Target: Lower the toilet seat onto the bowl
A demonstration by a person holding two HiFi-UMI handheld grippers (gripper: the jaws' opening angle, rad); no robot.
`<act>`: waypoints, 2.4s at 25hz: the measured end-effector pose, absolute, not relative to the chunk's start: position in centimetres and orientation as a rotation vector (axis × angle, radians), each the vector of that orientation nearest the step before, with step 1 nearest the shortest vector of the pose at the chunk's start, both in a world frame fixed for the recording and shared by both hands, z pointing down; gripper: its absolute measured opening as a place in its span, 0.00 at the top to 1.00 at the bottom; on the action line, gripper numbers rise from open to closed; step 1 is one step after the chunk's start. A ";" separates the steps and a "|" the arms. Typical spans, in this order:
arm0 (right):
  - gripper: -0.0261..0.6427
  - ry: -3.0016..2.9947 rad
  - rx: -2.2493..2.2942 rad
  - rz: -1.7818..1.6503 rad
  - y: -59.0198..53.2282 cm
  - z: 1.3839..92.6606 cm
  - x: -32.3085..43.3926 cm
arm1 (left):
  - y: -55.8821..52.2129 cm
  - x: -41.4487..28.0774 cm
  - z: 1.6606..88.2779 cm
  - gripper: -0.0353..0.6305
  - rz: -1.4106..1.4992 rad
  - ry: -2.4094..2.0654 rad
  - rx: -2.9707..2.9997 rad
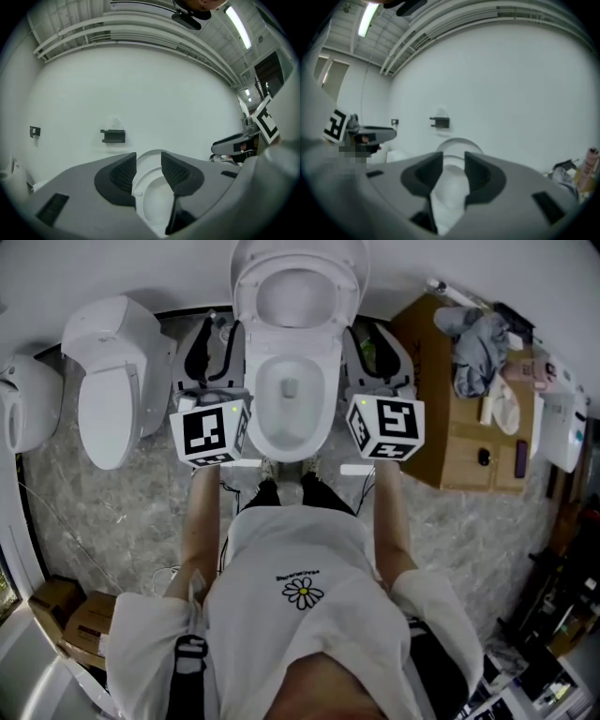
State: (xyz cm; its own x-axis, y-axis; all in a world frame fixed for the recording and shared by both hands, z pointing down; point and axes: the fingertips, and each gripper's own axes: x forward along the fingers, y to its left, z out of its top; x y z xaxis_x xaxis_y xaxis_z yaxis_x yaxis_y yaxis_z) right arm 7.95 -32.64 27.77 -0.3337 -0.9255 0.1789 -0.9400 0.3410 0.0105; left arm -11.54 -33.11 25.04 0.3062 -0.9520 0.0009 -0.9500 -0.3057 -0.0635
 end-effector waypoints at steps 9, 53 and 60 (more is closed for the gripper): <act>0.64 -2.354 1.620 0.115 -42.3 30.8 8.2 | -42.8 -10.7 28.7 0.60 -0.188 1.793 -2.540; 0.82 -1.950 1.600 -0.033 -55.3 42.6 9.8 | -56.3 -10.3 43.2 0.81 -0.647 1.847 -2.603; 0.83 -1.959 1.595 -0.032 -54.0 42.4 9.9 | -54.9 -10.2 43.0 0.81 -0.650 1.846 -2.628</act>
